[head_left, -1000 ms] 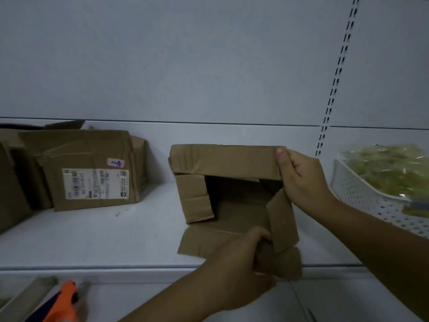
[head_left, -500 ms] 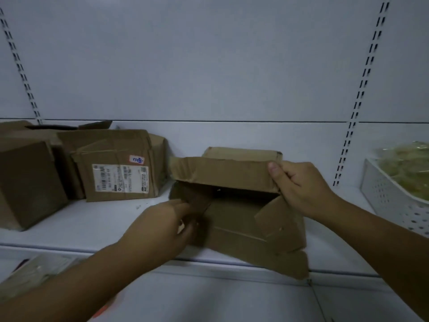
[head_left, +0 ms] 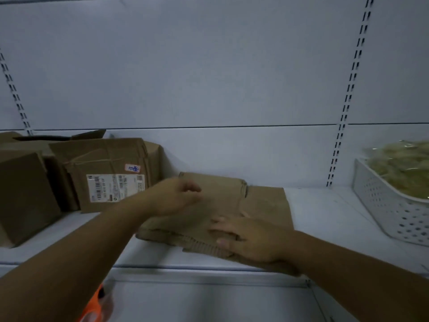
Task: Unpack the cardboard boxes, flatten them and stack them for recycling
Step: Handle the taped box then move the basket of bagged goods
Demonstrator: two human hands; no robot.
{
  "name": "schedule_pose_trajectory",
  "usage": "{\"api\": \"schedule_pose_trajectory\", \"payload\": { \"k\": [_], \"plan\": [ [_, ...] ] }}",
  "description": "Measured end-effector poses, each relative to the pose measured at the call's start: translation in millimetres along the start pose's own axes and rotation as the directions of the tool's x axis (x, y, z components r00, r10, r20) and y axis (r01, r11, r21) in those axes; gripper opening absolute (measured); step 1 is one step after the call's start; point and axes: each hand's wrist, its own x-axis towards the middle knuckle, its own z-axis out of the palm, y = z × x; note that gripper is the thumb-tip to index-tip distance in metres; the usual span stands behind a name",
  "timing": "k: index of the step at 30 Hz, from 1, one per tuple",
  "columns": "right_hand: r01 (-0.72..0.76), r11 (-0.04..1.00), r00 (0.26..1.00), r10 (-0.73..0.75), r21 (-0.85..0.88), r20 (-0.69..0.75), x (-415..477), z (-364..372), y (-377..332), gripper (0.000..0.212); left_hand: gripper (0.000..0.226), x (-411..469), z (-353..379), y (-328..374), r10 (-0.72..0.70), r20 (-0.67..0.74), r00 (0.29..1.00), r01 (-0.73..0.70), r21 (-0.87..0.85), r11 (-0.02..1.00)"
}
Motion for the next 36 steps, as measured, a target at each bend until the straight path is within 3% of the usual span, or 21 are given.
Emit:
{"api": "schedule_pose_trajectory", "payload": {
  "k": [2, 4, 5, 7, 8, 9, 13, 15, 17, 19, 20, 21, 23, 26, 28, 33, 36],
  "plan": [
    [-0.078, 0.970, 0.968, 0.130, 0.231, -0.215, -7.6, 1.7, 4.5, 0.042, 0.055, 14.9, 26.4, -21.3, -0.096, 0.085, 0.992, 0.073, 0.239, 0.968],
    [-0.219, 0.960, 0.882, 0.272, 0.177, -0.384, -18.4, -2.7, 26.5, 0.045, 0.063, 24.3, 51.3, -38.0, -0.187, 0.114, 0.976, 0.137, 0.347, 0.928],
    [-0.380, 0.919, 0.835, 0.391, 0.110, -0.388, -24.6, -5.6, 40.8, 0.057, 0.065, 28.0, 60.9, -43.3, -0.212, 0.097, 0.972, 0.169, 0.334, 0.928],
    [-0.735, 0.677, 0.649, 0.718, 0.039, -0.251, -35.7, -10.6, 60.7, 0.093, 0.067, 34.2, 74.1, -46.6, -0.202, 0.045, 0.978, 0.184, 0.259, 0.948],
    [-0.806, 0.589, 0.570, 0.798, 0.055, -0.195, -38.2, -11.0, 66.9, 0.105, 0.068, 36.1, 78.1, -45.0, -0.190, 0.022, 0.982, 0.179, 0.237, 0.955],
    [-0.826, 0.557, 0.539, 0.826, 0.085, -0.168, -38.5, -10.5, 69.3, 0.111, 0.068, 37.2, 80.7, -43.3, -0.182, -0.004, 0.983, 0.179, 0.219, 0.959],
    [-0.645, 0.680, 0.585, 0.733, 0.348, -0.347, -39.6, -8.5, 65.7, 0.089, 0.063, 36.6, 80.6, -39.4, -0.168, -0.187, 0.968, 0.182, 0.061, 0.981],
    [-0.560, 0.680, 0.543, 0.732, 0.473, -0.411, -42.7, -11.9, 58.2, 0.083, 0.059, 33.1, 74.7, -39.9, -0.215, -0.230, 0.949, 0.168, -0.206, 0.964],
    [-0.459, 0.676, 0.505, 0.732, 0.576, -0.456, -44.5, -20.8, 51.4, 0.079, 0.061, 27.9, 62.4, -40.2, -0.313, -0.223, 0.923, 0.169, -0.496, 0.852],
    [-0.370, 0.635, 0.475, 0.756, 0.678, -0.450, -48.1, -34.1, 43.4, 0.075, 0.064, 24.1, 43.1, -41.6, -0.435, -0.089, 0.896, 0.246, -0.717, 0.653],
    [-0.323, 0.599, 0.478, 0.772, 0.733, -0.420, -51.0, -43.6, 40.1, 0.062, 0.068, 22.5, 32.0, -41.6, -0.454, 0.036, 0.890, 0.304, -0.791, 0.532],
    [-0.267, 0.556, 0.500, 0.778, 0.787, -0.380, -56.0, -55.1, 36.2, 0.042, 0.070, 19.1, 21.5, -41.2, -0.434, 0.171, 0.884, 0.367, -0.830, 0.420],
    [-0.205, 0.480, 0.584, 0.760, 0.853, -0.287, -71.4, -81.0, 25.8, 0.024, 0.065, 7.8, 3.6, -28.4, -0.357, 0.317, 0.879, 0.437, -0.836, 0.333],
    [-0.176, 0.486, 0.670, 0.696, 0.856, -0.257, -108.9, -120.1, 17.0, 0.025, 0.052, 0.7, -14.4, 6.8, -0.235, 0.300, 0.925, 0.364, -0.878, 0.312],
    [-0.128, 0.519, 0.663, 0.678, 0.845, -0.316, -145.5, -142.0, 17.1, 0.017, 0.051, 0.2, -19.2, 46.1, -0.178, 0.237, 0.955, 0.287, -0.888, 0.359],
    [-0.100, 0.547, 0.529, 0.737, 0.831, -0.421, -285.9, -176.7, 41.6, 0.016, 0.039, 10.3, 19.8, 184.3, -0.057, 0.143, 0.988, 0.154, -0.888, 0.434],
    [-0.112, 0.519, 0.388, 0.808, 0.847, -0.444, -387.7, -180.4, 65.9, 0.024, 0.034, 16.7, 62.9, 278.5, 0.052, 0.180, 0.982, 0.142, -0.893, 0.427]
  ]
}}
